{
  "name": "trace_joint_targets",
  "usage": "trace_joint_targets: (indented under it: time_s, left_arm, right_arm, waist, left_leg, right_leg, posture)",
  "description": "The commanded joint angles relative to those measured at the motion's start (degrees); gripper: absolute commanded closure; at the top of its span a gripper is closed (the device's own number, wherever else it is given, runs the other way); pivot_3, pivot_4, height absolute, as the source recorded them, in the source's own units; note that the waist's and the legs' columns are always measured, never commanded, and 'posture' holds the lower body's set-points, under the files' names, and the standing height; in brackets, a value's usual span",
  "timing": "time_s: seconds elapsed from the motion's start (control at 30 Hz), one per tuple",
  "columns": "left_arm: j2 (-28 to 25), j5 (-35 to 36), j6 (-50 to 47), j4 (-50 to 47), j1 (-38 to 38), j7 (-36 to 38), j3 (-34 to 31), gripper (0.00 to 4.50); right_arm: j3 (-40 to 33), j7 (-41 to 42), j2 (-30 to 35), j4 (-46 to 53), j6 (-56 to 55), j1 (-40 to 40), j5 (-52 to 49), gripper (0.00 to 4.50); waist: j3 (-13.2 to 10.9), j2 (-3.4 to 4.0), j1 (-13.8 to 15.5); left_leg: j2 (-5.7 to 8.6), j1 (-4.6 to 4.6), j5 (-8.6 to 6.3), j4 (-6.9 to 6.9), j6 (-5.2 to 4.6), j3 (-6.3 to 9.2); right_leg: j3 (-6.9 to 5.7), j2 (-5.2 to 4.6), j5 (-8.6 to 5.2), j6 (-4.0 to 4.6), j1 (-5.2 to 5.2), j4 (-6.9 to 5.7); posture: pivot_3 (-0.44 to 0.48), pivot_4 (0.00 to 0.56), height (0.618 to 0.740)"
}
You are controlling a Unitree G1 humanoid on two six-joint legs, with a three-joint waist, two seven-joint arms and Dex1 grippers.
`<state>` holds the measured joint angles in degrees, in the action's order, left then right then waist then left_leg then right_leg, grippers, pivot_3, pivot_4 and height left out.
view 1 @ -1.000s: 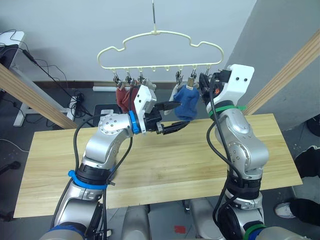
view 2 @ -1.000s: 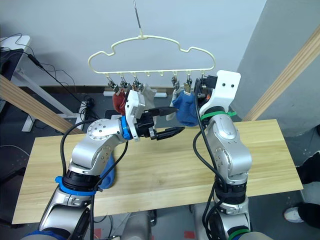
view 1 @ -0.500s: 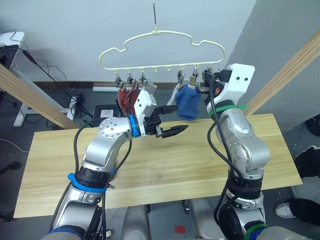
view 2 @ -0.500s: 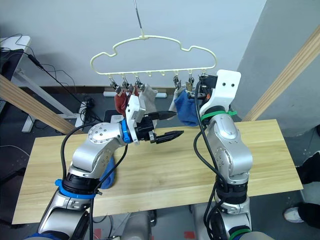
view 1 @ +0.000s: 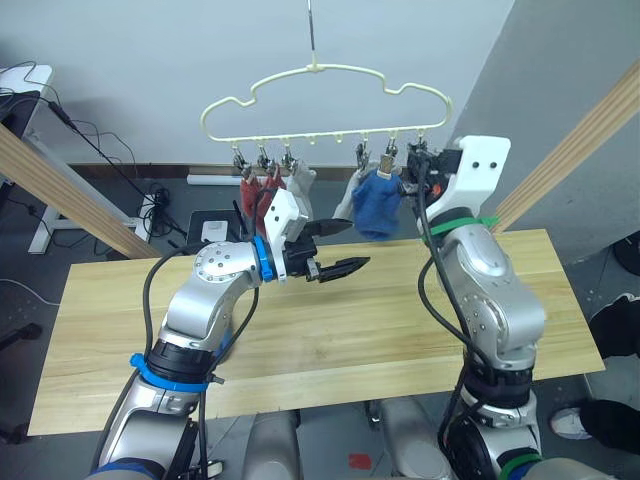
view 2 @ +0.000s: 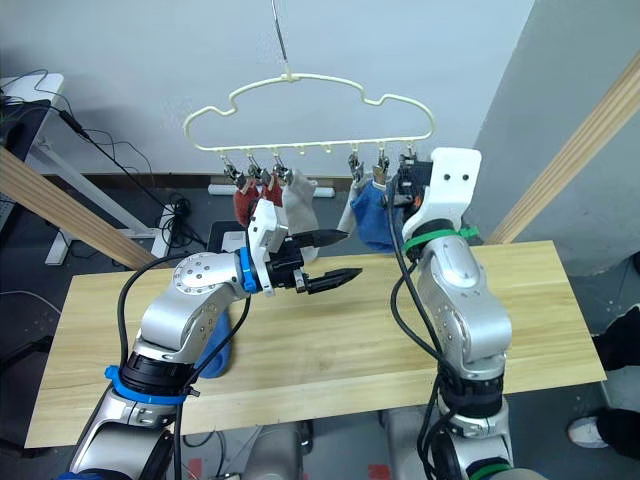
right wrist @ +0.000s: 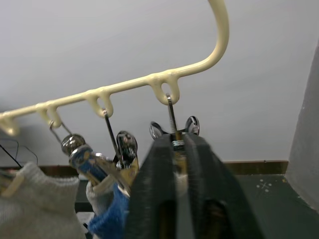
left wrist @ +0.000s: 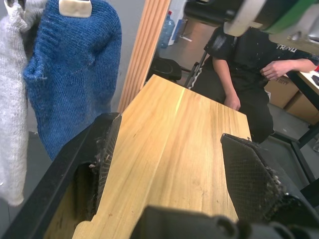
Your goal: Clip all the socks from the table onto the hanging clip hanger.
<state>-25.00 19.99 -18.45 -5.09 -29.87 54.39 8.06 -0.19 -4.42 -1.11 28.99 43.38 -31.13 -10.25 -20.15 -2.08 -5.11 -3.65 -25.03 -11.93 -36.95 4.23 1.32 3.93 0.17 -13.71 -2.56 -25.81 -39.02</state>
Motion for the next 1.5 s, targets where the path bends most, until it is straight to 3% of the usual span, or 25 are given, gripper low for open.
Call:
trace_joint_targets:
  time_s: [0.03, 0.37, 0.83, 1.0, 1.5]
  left_arm:
    - [0.2, 0.3, 1.0, -2.3, -0.4, -0.1, -0.4, 0.88]
    - [1.0, 0.4, 0.9, -1.9, -1.5, -1.0, -0.7, 0.88]
    - [1.4, 0.1, 1.8, -1.1, -2.8, -1.1, -0.5, 0.88]
    - [1.5, -0.1, 2.0, -0.8, -3.1, -1.0, -0.3, 0.88]
    - [1.5, -0.4, 2.6, -0.1, -3.5, -0.7, -0.1, 0.88]
  right_arm:
    - [1.7, 1.3, 2.2, 6.6, 1.1, 1.6, 0.6, 2.86]
    - [4.3, 4.3, 8.0, 13.5, 3.8, 4.1, 0.8, 2.86]
    - [2.5, 2.6, 5.6, 7.0, 3.5, 1.4, 1.7, 2.86]
    - [1.9, 1.6, 4.2, 3.9, 3.2, 0.0, 2.8, 1.59]
    - [-0.6, -0.6, 1.2, -4.3, -2.5, -4.7, 4.3, 1.59]
  waist:
    - [0.0, 0.0, 0.0]
    - [0.1, -0.03, 0.0]
    - [0.1, -0.04, 0.0]
    - [0.1, -0.04, 0.0]
    - [0.1, -0.04, 0.0]
  left_leg:
    - [0.0, 0.0, 0.0, -0.01, 0.0, 0.0]
    - [0.0, 0.01, 0.0, -0.03, 0.0, 0.0]
    - [0.0, 0.02, 0.01, -0.04, -0.01, 0.0]
    - [0.0, 0.02, 0.02, -0.05, -0.02, 0.01]
    - [0.0, 0.02, 0.02, -0.04, -0.02, 0.0]
  right_leg:
    - [0.0, 0.0, 0.0, 0.0, 0.0, 0.0]
    - [0.01, 0.01, 0.0, 0.0, 0.01, -0.02]
    - [0.0, 0.01, 0.01, 0.0, 0.01, -0.03]
    - [0.0, 0.01, 0.01, 0.01, 0.01, -0.04]
    - [0.01, 0.01, 0.02, 0.02, 0.01, -0.03]
  posture:
    - [-0.158, 0.286, 0.74]
    - [-0.157, 0.29, 0.74]
    - [-0.157, 0.291, 0.74]
    - [-0.157, 0.291, 0.74]
    - [-0.156, 0.289, 0.74]
